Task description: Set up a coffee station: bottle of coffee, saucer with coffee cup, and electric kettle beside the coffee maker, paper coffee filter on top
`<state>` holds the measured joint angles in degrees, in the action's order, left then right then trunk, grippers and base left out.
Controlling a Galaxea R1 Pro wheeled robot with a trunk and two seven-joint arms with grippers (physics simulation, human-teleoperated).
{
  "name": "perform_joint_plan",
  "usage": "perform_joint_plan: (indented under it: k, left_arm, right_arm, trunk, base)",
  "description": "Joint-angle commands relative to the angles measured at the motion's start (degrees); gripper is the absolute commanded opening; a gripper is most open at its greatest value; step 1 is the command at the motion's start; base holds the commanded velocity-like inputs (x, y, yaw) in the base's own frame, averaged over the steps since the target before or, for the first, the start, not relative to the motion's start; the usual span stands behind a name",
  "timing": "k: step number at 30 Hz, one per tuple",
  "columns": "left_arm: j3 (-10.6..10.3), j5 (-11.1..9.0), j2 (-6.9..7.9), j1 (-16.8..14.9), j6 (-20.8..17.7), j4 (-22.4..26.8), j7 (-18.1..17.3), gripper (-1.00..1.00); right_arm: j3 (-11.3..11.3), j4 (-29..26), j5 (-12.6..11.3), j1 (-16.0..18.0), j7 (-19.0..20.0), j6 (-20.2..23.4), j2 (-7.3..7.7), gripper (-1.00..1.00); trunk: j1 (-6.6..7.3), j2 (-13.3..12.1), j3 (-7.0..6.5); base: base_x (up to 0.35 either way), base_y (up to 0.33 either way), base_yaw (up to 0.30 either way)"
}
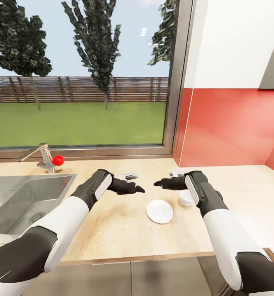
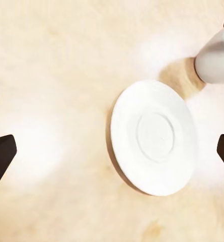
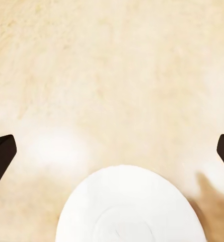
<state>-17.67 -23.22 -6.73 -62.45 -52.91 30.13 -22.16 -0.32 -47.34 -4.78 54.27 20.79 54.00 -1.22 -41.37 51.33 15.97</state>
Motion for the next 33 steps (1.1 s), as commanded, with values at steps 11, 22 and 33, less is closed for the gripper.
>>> perform_joint_plan:
  k: [11, 22, 33]
  left_arm:
    - [-0.08, 0.23, 0.06, -0.04, -0.09, 0.02, -0.34, 1.00]
    - [-0.08, 0.19, 0.05, -0.04, -0.09, 0.02, -0.34, 1.00]
    - [-0.07, 0.19, 0.05, -0.04, -0.09, 0.02, -0.34, 1.00]
  right_arm:
    - [-0.05, 0.05, -0.43, 0.04, -0.35, 0.32, 0.00, 1.00]
    - [-0.03, 0.05, -0.42, 0.03, -0.40, 0.32, -0.01, 1.00]
    - [-0.03, 0.05, -0.40, 0.04, -0.38, 0.32, 0.00, 1.00]
  trunk:
    - [-0.01, 0.06, 0.08]
    - [-0.01, 0.06, 0.08]
    - [-0.01, 0.06, 0.08]
  base:
    - [0.000, 0.000, 0.000]
    - [0.000, 0.000, 0.000]
    - [0.000, 0.000, 0.000]
